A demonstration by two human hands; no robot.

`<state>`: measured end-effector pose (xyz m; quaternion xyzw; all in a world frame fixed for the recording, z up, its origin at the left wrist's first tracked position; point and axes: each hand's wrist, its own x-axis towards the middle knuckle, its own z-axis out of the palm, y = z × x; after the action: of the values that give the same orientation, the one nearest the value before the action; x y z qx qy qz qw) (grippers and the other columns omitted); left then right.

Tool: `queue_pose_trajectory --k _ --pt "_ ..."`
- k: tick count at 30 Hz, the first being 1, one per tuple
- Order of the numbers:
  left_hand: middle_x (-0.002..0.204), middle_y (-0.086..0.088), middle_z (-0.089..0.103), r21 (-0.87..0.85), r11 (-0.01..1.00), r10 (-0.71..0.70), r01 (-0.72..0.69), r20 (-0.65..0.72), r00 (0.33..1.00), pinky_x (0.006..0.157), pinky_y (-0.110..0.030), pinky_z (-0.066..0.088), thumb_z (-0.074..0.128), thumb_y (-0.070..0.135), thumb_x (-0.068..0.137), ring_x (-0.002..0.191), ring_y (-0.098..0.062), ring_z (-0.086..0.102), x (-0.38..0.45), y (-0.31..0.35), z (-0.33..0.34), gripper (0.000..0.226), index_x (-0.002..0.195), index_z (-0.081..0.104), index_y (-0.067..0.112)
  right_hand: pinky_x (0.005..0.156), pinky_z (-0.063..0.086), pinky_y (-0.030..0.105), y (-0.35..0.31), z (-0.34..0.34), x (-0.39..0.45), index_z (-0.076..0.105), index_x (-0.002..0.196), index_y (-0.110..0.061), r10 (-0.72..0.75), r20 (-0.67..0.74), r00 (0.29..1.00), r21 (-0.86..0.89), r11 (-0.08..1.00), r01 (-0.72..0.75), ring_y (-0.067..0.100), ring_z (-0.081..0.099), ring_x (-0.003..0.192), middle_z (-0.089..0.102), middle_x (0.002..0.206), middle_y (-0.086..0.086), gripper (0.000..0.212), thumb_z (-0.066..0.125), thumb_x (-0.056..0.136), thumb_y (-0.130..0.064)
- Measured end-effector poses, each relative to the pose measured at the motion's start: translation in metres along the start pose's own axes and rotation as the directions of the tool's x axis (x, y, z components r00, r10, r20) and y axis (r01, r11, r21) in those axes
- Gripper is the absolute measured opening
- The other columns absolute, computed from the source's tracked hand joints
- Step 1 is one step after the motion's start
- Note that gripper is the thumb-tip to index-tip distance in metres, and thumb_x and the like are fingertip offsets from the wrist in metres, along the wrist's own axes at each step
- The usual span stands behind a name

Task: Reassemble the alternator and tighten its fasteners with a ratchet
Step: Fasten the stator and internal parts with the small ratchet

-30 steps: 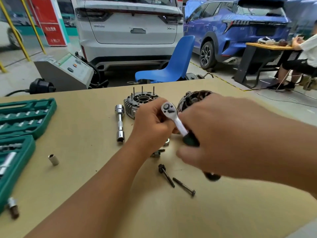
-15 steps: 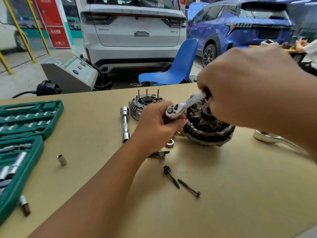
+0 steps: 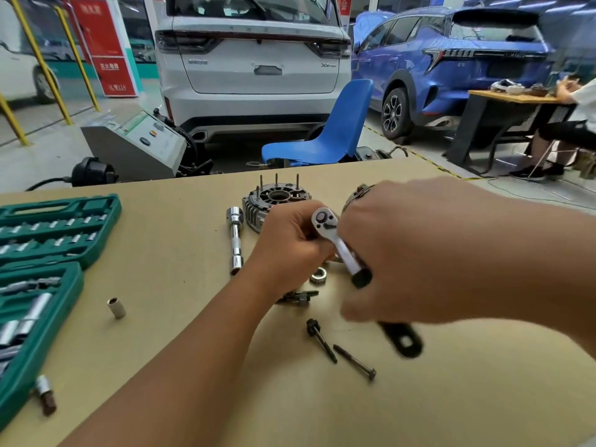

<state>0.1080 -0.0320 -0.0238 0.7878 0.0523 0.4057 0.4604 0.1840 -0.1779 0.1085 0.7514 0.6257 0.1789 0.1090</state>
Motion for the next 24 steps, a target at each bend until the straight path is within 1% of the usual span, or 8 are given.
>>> queue_pose_trajectory --k 5,7,9,11,14,17,21,24 --pt "0.072 0.003 0.069 -0.046 0.998 -0.031 0.033 0.027 0.999 0.063 -0.021 0.054 0.075 0.003 0.085 0.066 -0.010 0.065 0.000 0.000 0.000 0.009 0.082 0.073 0.011 0.055 0.030 0.032 0.006 -0.008 0.000 0.049 0.072 -0.019 0.107 -0.190 0.976 -0.109 0.986 -0.130 0.018 0.040 0.054 0.046 0.065 0.000 0.011 0.057 0.079 -0.022" --pt "0.066 0.006 0.065 -0.019 1.000 0.001 -0.001 0.013 1.000 0.058 -0.018 0.048 0.072 0.005 0.081 0.060 -0.004 0.057 -0.001 0.001 0.001 0.013 0.074 0.069 0.015 0.052 0.038 0.029 -0.006 0.004 0.004 0.059 0.087 -0.022 0.078 -0.006 0.997 -0.014 0.997 -0.078 0.014 0.039 0.056 0.044 0.071 -0.003 0.011 0.050 0.093 -0.020" --pt "0.063 0.004 0.064 -0.001 1.000 0.024 -0.024 0.009 1.000 0.053 -0.023 0.045 0.069 0.002 0.079 0.057 -0.006 0.053 -0.001 0.001 0.002 0.014 0.070 0.067 0.012 0.061 0.050 0.022 -0.010 0.009 0.005 0.062 0.100 -0.025 0.045 0.158 0.986 0.139 0.988 -0.067 0.013 0.048 0.061 0.049 0.078 -0.004 0.017 0.046 0.097 -0.018" --pt "0.068 -0.002 0.067 -0.044 0.999 0.004 -0.004 0.012 1.000 0.055 -0.034 0.054 0.071 0.003 0.083 0.061 -0.018 0.061 0.000 0.000 0.002 0.016 0.075 0.072 0.016 0.049 0.045 0.030 -0.006 0.002 -0.002 0.054 0.079 -0.026 0.061 0.058 0.996 0.088 0.994 -0.066 0.014 0.051 0.057 0.052 0.072 -0.005 0.007 0.055 0.086 -0.027" --pt "0.071 -0.001 0.066 -0.085 0.996 -0.041 0.041 0.000 0.999 0.059 -0.029 0.055 0.074 0.005 0.088 0.064 -0.017 0.063 -0.001 -0.002 0.002 0.012 0.080 0.071 0.015 0.044 0.029 0.025 -0.007 -0.003 -0.011 0.041 0.068 -0.022 0.123 -0.138 0.983 -0.033 0.991 -0.128 0.017 0.044 0.051 0.044 0.067 -0.001 0.021 0.058 0.080 -0.026" --pt "0.072 -0.012 0.067 -0.028 0.999 -0.029 0.028 -0.012 1.000 0.058 -0.041 0.055 0.073 0.006 0.085 0.064 -0.028 0.060 -0.001 -0.004 0.002 0.007 0.078 0.069 0.004 0.054 0.047 0.035 -0.012 0.009 -0.012 0.056 0.084 -0.026 0.003 0.001 1.000 0.009 1.000 -0.003 0.021 0.055 0.063 0.050 0.076 -0.004 0.009 0.059 0.078 -0.032" --pt "0.084 -0.007 0.074 -0.059 0.996 -0.068 0.069 0.015 0.998 0.070 -0.022 0.056 0.076 0.007 0.084 0.077 -0.017 0.069 -0.001 -0.004 -0.003 0.007 0.087 0.077 0.013 0.049 0.028 0.027 0.019 -0.003 -0.007 0.046 0.064 -0.020 0.122 -0.227 0.966 -0.101 0.984 -0.149 0.019 0.043 0.045 0.045 0.056 -0.001 0.016 0.060 0.071 -0.018" --pt "0.081 -0.004 0.074 -0.064 0.996 -0.059 0.059 -0.001 0.998 0.070 -0.022 0.055 0.075 0.006 0.084 0.075 -0.019 0.069 -0.001 -0.004 -0.002 0.012 0.087 0.077 0.017 0.048 0.044 0.031 0.016 0.001 -0.001 0.051 0.067 -0.019 0.039 -0.150 0.988 -0.109 0.992 -0.056 0.022 0.049 0.041 0.049 0.056 0.002 0.013 0.061 0.073 -0.025"
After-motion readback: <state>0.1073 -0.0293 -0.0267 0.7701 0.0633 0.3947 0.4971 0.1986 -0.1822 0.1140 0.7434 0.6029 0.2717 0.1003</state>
